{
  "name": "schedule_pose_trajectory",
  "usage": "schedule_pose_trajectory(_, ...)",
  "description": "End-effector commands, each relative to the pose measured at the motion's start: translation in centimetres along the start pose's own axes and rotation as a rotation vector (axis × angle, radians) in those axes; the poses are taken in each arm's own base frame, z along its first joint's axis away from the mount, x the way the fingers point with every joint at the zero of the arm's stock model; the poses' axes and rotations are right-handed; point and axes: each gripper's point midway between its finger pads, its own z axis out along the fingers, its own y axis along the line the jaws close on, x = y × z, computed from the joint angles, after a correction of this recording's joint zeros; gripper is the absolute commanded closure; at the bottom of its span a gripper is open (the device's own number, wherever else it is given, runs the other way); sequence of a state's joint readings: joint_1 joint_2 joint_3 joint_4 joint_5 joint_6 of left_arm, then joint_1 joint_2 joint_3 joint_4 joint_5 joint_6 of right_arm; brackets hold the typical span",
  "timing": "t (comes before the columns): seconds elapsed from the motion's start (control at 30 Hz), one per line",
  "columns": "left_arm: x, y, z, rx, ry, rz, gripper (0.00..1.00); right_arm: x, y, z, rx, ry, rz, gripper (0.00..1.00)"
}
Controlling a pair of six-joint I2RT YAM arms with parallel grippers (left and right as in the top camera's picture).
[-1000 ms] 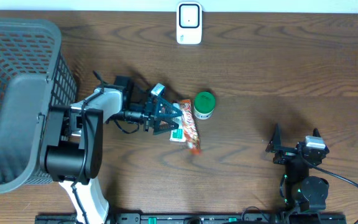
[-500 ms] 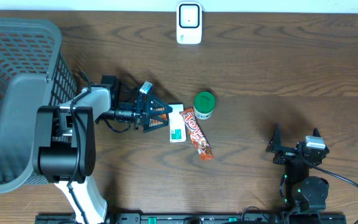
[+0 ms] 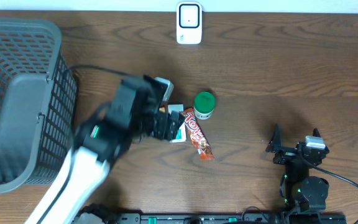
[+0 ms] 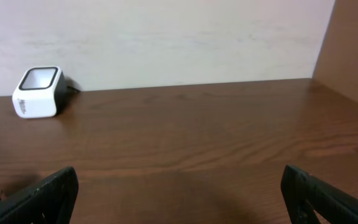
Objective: Scan the item barcode
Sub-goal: 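Retract the left gripper toward the basket and bring the right arm in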
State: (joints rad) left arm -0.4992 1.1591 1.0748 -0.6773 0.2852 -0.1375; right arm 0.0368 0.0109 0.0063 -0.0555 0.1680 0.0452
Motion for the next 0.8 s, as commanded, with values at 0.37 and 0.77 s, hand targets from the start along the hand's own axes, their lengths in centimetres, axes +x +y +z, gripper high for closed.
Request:
schedule_pose_trajectory(0.37,-0.6,4.0,-17.9,-0.422,-0.555,-0.012,0.15,-3.5,9.5,-3.3,-0.593,-0.022,0.229,0.01)
schedule_pose_trajectory(0.77,0.7,4.8,-14.7,-0.456,-0.446,-0.022,0.16,-0.9,11.5,-8.3,-0.65,0.57,0.339,0.01)
